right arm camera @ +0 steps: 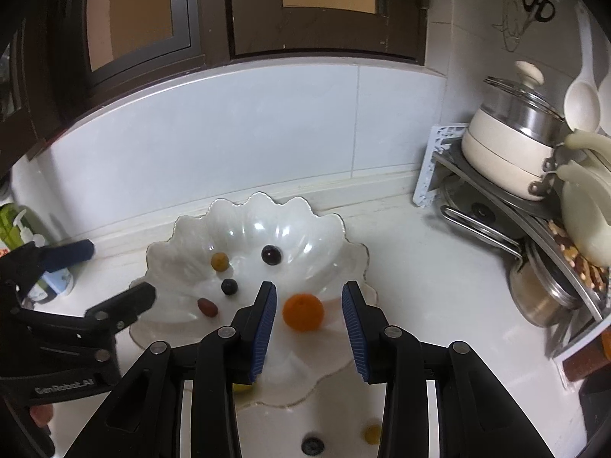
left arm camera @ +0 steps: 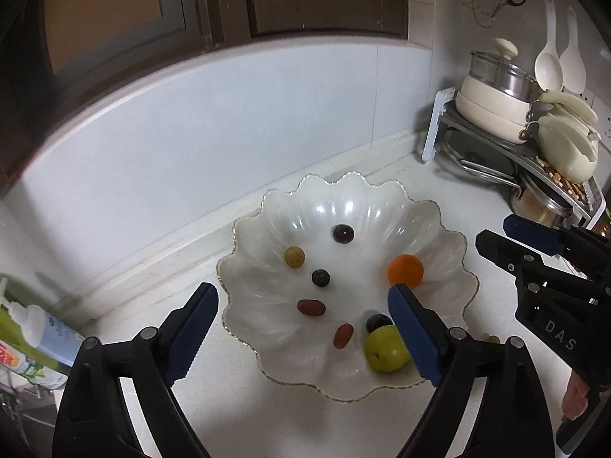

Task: Organize fruits
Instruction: 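Withdraw both open tools up from the bowl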

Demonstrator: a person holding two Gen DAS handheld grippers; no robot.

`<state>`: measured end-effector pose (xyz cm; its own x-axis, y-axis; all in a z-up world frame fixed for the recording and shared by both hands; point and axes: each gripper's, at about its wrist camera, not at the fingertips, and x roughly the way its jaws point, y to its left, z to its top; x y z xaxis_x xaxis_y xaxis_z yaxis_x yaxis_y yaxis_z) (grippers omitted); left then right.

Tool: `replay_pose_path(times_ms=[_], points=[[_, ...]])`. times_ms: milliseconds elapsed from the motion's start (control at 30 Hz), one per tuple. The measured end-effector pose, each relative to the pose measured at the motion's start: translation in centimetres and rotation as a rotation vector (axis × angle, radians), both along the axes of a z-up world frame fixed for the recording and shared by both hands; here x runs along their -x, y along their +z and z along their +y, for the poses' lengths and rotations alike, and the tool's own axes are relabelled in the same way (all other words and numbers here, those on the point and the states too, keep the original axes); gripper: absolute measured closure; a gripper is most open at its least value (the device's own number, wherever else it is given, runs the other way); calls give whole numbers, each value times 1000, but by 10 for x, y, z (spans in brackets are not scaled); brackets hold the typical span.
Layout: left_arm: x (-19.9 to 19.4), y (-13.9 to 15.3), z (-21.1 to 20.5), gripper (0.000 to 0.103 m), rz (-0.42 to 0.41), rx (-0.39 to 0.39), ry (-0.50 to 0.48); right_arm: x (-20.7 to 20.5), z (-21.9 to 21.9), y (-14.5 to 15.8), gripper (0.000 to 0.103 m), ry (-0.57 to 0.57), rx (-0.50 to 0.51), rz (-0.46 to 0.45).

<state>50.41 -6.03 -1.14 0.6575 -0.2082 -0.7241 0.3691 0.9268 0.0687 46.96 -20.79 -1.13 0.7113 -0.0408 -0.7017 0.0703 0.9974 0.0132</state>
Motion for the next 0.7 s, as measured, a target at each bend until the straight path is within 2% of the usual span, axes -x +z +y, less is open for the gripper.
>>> replay_pose_path(times_ms=[333, 400, 700], points=[[39, 19, -12, 3, -77, 9, 24, 32, -24, 6, 63, -10, -11, -17], [46, 21, -15, 3, -75, 22, 21, 39, -28, 7, 60, -8, -11, -21], [85, 24, -34, 4, -126, 44, -14, 69, -47, 3, 60, 11, -16, -30]])
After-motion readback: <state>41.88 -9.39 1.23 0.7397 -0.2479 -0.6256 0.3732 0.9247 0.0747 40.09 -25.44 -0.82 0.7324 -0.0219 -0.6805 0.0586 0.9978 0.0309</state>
